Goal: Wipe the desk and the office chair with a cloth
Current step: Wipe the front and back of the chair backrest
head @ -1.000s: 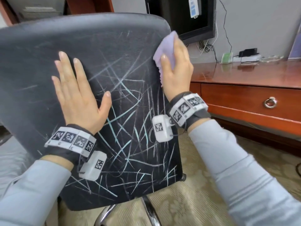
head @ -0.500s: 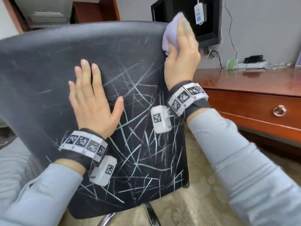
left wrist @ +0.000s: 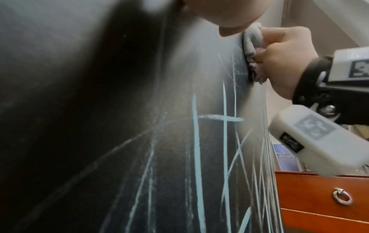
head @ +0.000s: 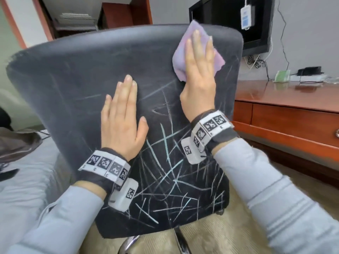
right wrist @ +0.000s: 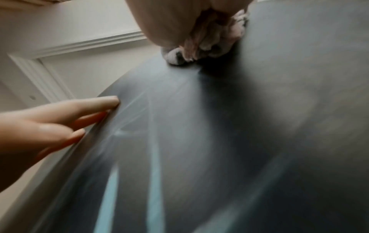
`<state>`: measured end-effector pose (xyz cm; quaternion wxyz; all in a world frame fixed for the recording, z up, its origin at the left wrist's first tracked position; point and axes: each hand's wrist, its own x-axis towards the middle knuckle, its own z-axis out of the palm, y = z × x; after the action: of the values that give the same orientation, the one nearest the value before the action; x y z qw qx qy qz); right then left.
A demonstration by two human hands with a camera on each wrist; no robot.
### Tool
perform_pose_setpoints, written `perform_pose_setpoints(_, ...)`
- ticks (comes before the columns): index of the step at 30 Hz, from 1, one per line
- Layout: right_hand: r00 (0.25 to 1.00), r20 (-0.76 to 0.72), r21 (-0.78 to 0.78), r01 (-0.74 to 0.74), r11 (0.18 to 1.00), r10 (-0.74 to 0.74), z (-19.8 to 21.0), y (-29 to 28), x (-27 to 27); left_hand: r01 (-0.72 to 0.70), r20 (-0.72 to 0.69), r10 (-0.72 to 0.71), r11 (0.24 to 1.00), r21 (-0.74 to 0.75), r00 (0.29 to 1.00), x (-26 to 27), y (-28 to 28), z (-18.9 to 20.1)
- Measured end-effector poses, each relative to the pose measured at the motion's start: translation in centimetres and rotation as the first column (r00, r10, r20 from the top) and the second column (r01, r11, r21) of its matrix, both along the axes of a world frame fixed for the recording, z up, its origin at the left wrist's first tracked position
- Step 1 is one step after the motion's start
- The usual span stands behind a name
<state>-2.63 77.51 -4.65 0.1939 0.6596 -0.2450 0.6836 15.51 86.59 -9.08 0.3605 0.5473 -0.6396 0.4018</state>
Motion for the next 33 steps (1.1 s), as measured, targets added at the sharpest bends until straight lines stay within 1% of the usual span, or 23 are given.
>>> perform_pose_setpoints(1,1.0,-0.011,0.001,-0.014,1.0,0.014,-1.0,0.5,1.7,0.0,0.0,0.0,1.0,0.009,1.0,0.2,-0.1,-0.2)
perform_pose_setpoints(2,0.994,-0.1,-0.002,-0.045,0.999,0.044,-3.0,1.0,3.3,0.002,0.0,-0.002,1.0,0.013,1.0,0.3,-0.1,-0.4)
perform_pose_setpoints(3,0.967,-0.243,-0.017,-0.078,0.997,0.071,-5.9,1.4,4.9,0.003,0.0,-0.003,1.0,0.013,1.0,0.4,-0.1,-0.4)
perform_pose_setpoints(5,0.869,-0.485,-0.049,-0.135,0.99,0.095,-11.2,1.7,6.1,0.007,0.012,-0.007,1.0,0.02,1.0,0.6,0.1,-0.5)
perform_pose_setpoints(6,0.828,-0.553,-0.044,-0.138,0.99,0.091,-12.3,1.6,5.8,0.007,0.021,-0.007,1.0,0.027,1.0,0.8,0.4,-0.5)
perform_pose_setpoints(7,0.817,-0.573,-0.061,-0.121,0.991,0.064,-11.8,1.2,5.1,0.006,0.033,-0.007,1.0,0.026,0.999,1.0,0.5,-0.5)
perform_pose_setpoints(8,0.846,-0.534,-0.119,-0.083,0.989,0.007,-10.3,0.8,4.4,0.006,0.047,-0.007,1.0,0.022,0.999,1.3,0.7,-0.4)
perform_pose_setpoints(10,0.944,-0.299,-0.258,0.062,0.964,-0.141,-5.6,0.6,2.6,0.008,0.072,-0.01,1.0,0.024,0.997,1.6,0.9,-0.2)
perform_pose_setpoints(12,0.981,-0.088,-0.285,0.138,0.948,-0.17,-0.8,0.7,0.9,0.023,0.074,-0.025,0.999,0.031,0.997,1.8,0.9,-0.3)
perform_pose_setpoints(13,0.986,-0.049,-0.276,0.142,0.951,-0.161,0.2,0.8,0.9,0.039,0.066,-0.042,0.999,0.037,0.997,1.7,0.9,-0.4)
perform_pose_setpoints(14,0.989,-0.049,-0.263,0.124,0.957,-0.142,-0.1,1.0,1.5,0.06,0.053,-0.062,0.997,0.046,0.997,1.7,0.8,-0.4)
perform_pose_setpoints(15,0.989,-0.098,-0.242,0.087,0.966,-0.114,-1.4,1.2,2.5,0.083,0.034,-0.085,0.995,0.056,0.996,1.7,0.7,-0.5)
perform_pose_setpoints(18,0.943,-0.328,-0.175,-0.003,0.984,-0.055,-7.2,2.0,4.8,0.143,0.003,-0.144,0.986,0.09,0.99,2.1,0.8,-1.0)
perform_pose_setpoints(19,0.928,-0.37,-0.147,-0.004,0.989,-0.051,-7.5,2.2,4.5,0.154,0.016,-0.156,0.983,0.103,0.988,2.3,0.9,-1.1)
perform_pose_setpoints(20,0.929,-0.367,-0.139,-0.004,0.99,-0.048,-6.8,2.3,4.0,0.158,0.036,-0.163,0.981,0.111,0.986,2.6,1.1,-1.2)
perform_pose_setpoints(21,0.944,-0.326,-0.139,0.005,0.99,-0.05,-5.5,2.4,3.6,0.157,0.056,-0.164,0.981,0.114,0.985,2.9,1.3,-1.3)
perform_pose_setpoints(23,0.981,-0.177,-0.13,0.057,0.99,-0.08,-2.5,2.8,3.1,0.127,0.057,-0.134,0.987,0.1,0.989,3.4,1.6,-1.5)
perform_pose_setpoints(25,0.995,-0.063,-0.092,0.067,0.994,-0.073,-1.4,3.3,4.2,0.057,0.02,-0.058,0.995,0.079,0.998,4.0,1.8,-2.0)
perform_pose_setpoints(26,0.996,-0.072,-0.084,0.05,0.995,-0.056,-2.2,3.7,5.4,0.032,0.012,-0.033,0.996,0.086,0.999,4.2,1.8,-2.3)
perform_pose_setpoints(28,0.975,-0.215,-0.097,0.024,0.995,-0.045,-5.0,4.6,7.8,0.027,0.022,-0.029,0.993,0.115,0.999,4.6,1.8,-2.7)
perform_pose_setpoints(30,0.938,-0.342,-0.106,0.025,0.994,-0.06,-6.5,4.8,8.1,0.029,0.042,-0.035,0.991,0.133,0.998,5.0,1.8,-2.8)
perform_pose_setpoints(31,0.935,-0.349,-0.092,0.037,0.995,-0.068,-6.1,4.6,7.6,0.022,0.054,-0.029,0.991,0.134,0.998,5.2,1.8,-2.7)
perform_pose_setpoints(33,0.966,-0.243,-0.076,0.074,0.994,-0.091,-4.2,3.9,6.2,0.019,0.08,-0.03,0.991,0.133,0.996,5.5,1.9,-2.4)
